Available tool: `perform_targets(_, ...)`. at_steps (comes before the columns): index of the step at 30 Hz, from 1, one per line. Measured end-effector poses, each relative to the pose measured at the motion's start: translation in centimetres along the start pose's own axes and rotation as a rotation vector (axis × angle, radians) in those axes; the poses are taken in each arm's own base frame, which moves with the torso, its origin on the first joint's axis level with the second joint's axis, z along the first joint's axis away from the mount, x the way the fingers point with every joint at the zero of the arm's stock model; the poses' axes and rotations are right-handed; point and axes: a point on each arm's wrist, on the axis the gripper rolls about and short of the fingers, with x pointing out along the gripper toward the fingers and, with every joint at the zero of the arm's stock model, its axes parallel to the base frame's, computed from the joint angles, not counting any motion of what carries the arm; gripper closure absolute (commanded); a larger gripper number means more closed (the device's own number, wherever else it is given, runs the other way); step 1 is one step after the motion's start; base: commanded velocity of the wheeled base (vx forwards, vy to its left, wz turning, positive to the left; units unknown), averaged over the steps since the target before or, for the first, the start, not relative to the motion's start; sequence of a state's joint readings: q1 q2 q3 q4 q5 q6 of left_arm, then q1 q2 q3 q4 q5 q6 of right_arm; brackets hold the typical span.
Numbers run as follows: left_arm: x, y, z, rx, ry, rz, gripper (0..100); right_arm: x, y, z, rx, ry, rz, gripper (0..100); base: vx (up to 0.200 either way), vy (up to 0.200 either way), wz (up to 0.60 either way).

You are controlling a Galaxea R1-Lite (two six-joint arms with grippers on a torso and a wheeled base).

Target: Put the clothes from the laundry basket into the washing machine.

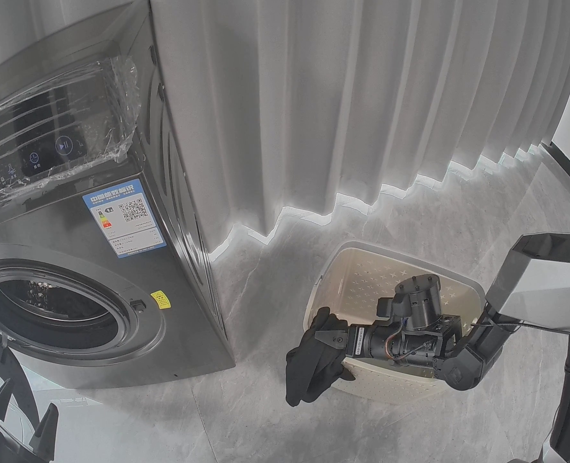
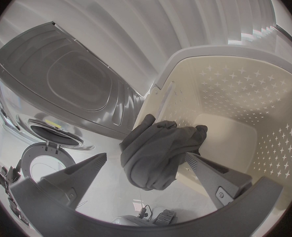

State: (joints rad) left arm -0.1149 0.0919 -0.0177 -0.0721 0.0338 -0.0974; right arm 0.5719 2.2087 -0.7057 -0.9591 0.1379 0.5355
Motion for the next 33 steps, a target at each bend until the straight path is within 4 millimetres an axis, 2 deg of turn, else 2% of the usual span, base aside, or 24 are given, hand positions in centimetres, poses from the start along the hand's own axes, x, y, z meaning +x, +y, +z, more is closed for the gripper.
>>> perform_targets(14,0.0,0.0,0.0,0.006,-0.001,0.0,0,2.1,-0.6,-0.2,0.022,0.001,-0.01,0,0.0,0.0,0.0)
perform_targets(23,0.0,0.0,0.0,0.01,-0.001,0.001,0,2.7,-0.3,-1.1,0.046,0.027,-0.008,0,0.0,0.0,0.0)
perform_targets(24,0.0,0.0,0.0,0.01,-0.001,0.001,0,2.8,-0.3,-1.2,0.046,0.029,-0.009,100,0.0,0.0,0.0)
perform_targets(33,0.0,0.0,0.0,0.011,-0.001,0.002,0,2.5,-0.6,-2.1,0.042,0.054,-0.036,100,0.0,0.0,0.0)
